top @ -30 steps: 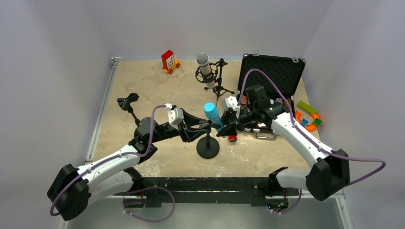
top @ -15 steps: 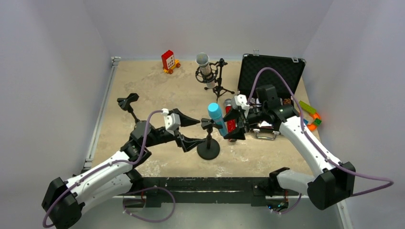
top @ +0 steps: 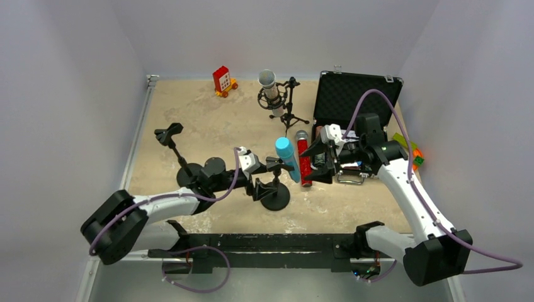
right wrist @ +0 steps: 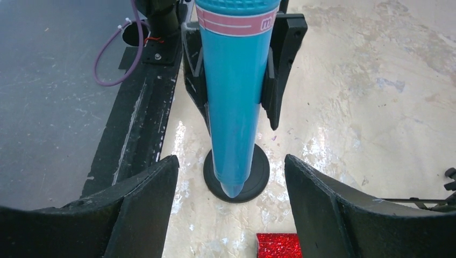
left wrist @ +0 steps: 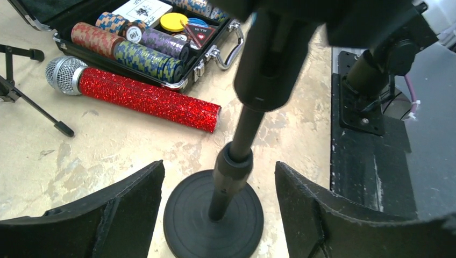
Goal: Attach the microphones to the stand
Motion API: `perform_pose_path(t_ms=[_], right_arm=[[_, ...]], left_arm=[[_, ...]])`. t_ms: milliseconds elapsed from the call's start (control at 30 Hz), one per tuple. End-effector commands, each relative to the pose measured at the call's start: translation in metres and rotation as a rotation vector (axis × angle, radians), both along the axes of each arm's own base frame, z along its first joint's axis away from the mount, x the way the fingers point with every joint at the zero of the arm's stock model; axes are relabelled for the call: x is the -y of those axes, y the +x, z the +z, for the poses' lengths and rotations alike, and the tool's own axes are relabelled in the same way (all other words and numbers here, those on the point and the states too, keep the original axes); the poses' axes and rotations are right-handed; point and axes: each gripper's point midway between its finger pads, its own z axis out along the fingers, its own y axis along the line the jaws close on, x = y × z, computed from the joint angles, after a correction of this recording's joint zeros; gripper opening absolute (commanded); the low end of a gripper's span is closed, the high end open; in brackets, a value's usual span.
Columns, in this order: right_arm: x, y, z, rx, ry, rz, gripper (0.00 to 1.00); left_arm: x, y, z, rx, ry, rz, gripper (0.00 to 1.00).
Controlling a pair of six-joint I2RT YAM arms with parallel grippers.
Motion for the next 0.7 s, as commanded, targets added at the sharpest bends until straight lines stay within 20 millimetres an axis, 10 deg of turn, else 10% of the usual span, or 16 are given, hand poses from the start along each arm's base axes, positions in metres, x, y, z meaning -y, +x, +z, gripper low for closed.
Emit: perform_pose_path(t_ms=[0, 400, 667], right_arm=[[0.0032, -0.0034, 0.0055, 0.013, 0.045, 0.011, 0.75], [0.0058, 0.0008, 0.0042, -0.005, 0.057, -0.001, 0.75], [0.0079, 0.0030, 0.0035, -0.015, 0.058, -0.012, 0.75]], left_arm=[[0.0227, 0.0164, 0.0515, 0.153, -0.179, -0.012, 0.77], [0.0231, 0.0177, 0.0580, 0.170, -0.200, 0.000, 0.59], [0.0229, 0.0108, 0.0503, 0.146, -0.158, -0.034, 0.00]])
